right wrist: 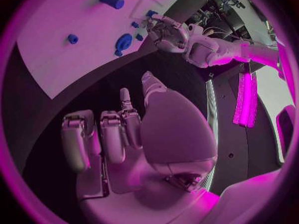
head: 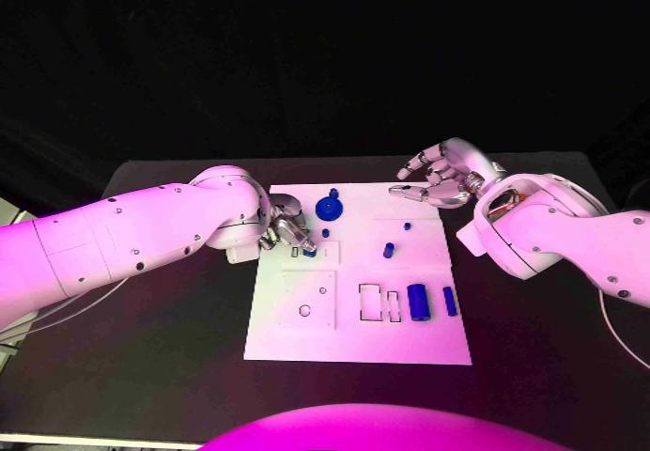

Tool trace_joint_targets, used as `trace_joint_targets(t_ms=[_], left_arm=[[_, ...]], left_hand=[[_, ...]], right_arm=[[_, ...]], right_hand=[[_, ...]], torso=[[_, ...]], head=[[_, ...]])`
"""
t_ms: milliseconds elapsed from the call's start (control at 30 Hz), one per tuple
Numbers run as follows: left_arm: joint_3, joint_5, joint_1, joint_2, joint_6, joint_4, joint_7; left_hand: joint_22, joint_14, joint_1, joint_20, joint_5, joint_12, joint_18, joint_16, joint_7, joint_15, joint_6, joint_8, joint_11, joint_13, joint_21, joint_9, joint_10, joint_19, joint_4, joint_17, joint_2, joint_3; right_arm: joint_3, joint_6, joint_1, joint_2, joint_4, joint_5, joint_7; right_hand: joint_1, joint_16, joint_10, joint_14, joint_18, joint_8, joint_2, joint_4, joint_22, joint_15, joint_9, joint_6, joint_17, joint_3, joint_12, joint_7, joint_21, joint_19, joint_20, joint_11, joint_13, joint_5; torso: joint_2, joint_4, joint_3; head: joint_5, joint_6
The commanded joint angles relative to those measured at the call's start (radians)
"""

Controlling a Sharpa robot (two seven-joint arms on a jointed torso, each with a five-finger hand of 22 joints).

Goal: Assemble the parts on the task board

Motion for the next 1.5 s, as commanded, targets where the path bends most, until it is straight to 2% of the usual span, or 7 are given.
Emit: trace_joint_targets(t_ms=[33, 367, 600, 1500], left_arm=[[-0.002, -0.001, -0.001, 0.005, 0.045, 0.001, -0.007], [-0.002, 0.004, -0.001, 0.011, 0.045, -0.004, -0.011], [-0.002, 0.012, -0.001, 0.016, 0.03, -0.008, -0.013], [-0.004, 0.019, -0.001, 0.037, 0.022, -0.03, -0.024]], left_hand=[[0.002, 0.09, 0.001, -0.001, 0.005, 0.004, -0.011, 0.004, -0.021, -0.008, 0.028, 0.003, 0.0, 0.003, 0.007, 0.0, 0.01, 0.008, -0.2, 0.219, 0.005, 0.195], [0.001, 0.089, -0.002, -0.002, 0.005, 0.007, -0.011, 0.004, -0.021, -0.008, 0.03, 0.002, 0.0, 0.007, 0.006, 0.001, 0.014, 0.008, -0.198, 0.219, 0.006, 0.194], [0.003, 0.09, -0.027, -0.003, 0.001, 0.013, -0.011, 0.005, -0.027, -0.009, 0.038, 0.003, -0.003, 0.019, 0.007, 0.015, 0.025, 0.008, -0.179, 0.221, 0.02, 0.188], [0.003, 0.089, -0.03, -0.004, -0.002, 0.006, -0.011, 0.003, -0.028, -0.011, 0.035, 0.001, -0.005, 0.009, 0.007, 0.02, 0.02, 0.008, -0.177, 0.215, 0.029, 0.192]], right_arm=[[0.0, 0.012, -0.001, 0.0, 0.0, -0.004, 0.006], [0.0, 0.011, -0.001, 0.0, 0.001, -0.004, 0.005], [0.0, 0.011, -0.001, -0.001, 0.001, -0.004, 0.005], [0.0, 0.013, -0.001, -0.001, 0.001, -0.004, 0.005]], right_hand=[[-0.001, 0.002, 0.001, 0.101, -0.014, 0.006, 0.007, 0.0, 0.263, -0.008, 0.002, -0.009, 0.255, 0.0, 0.001, -0.001, 0.004, 0.105, -0.006, -0.004, 0.155, 0.005], [-0.001, 0.002, 0.001, 0.101, -0.014, 0.006, 0.007, 0.0, 0.263, -0.008, 0.002, -0.009, 0.255, 0.0, 0.001, -0.001, 0.004, 0.105, -0.006, -0.004, 0.155, 0.005], [-0.001, 0.002, 0.001, 0.101, -0.014, 0.006, 0.007, 0.0, 0.263, -0.008, 0.002, -0.009, 0.255, 0.0, 0.001, -0.001, 0.004, 0.105, -0.006, -0.004, 0.155, 0.005], [-0.001, 0.002, 0.001, 0.101, -0.014, 0.006, 0.007, 0.0, 0.263, -0.008, 0.002, -0.009, 0.255, 0.0, 0.001, -0.001, 0.004, 0.105, -0.006, -0.004, 0.155, 0.005]], torso=[[0.0, 0.0006, -0.0002], [-0.001, -0.0008, 0.0003], [0.0, -0.0004, 0.0008], [0.0, 0.0, 0.0008]], head=[[0.001, -0.002], [0.003, -0.003], [0.002, -0.002], [-0.002, -0.006]])
